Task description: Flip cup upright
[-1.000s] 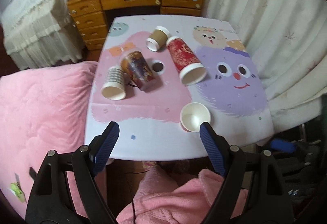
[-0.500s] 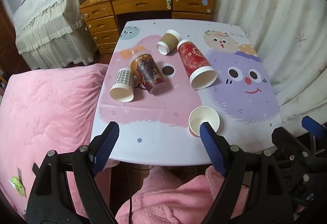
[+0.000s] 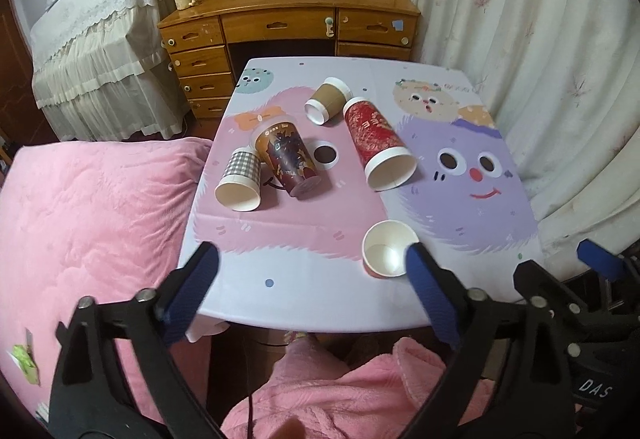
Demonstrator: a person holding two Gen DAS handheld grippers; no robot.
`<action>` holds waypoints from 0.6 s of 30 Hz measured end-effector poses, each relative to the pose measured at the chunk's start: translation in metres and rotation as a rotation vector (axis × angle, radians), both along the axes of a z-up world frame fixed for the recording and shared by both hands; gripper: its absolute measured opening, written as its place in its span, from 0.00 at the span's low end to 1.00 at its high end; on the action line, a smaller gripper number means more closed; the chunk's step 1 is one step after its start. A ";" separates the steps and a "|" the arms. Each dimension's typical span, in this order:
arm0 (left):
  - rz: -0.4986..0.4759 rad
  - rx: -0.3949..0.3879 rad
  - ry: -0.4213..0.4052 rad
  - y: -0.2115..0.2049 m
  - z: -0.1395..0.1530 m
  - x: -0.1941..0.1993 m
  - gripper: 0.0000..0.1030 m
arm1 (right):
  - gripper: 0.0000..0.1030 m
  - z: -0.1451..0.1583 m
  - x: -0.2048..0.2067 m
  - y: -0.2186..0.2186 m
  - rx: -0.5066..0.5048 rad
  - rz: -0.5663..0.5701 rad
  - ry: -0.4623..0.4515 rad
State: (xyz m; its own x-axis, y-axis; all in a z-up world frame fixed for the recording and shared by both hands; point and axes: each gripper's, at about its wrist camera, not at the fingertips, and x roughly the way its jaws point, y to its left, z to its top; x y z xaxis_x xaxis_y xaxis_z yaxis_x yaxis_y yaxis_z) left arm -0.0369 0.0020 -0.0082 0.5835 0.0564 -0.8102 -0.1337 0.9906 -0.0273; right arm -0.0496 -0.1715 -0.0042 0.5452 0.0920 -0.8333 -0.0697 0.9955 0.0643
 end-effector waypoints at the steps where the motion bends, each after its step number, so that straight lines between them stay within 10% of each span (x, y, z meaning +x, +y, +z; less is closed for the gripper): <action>1: 0.006 -0.007 -0.007 0.001 0.001 -0.002 0.99 | 1.00 0.000 -0.001 -0.001 0.006 -0.002 -0.003; 18: 0.002 -0.002 -0.031 -0.011 0.006 -0.019 0.99 | 1.00 0.000 -0.020 -0.018 0.010 -0.016 -0.021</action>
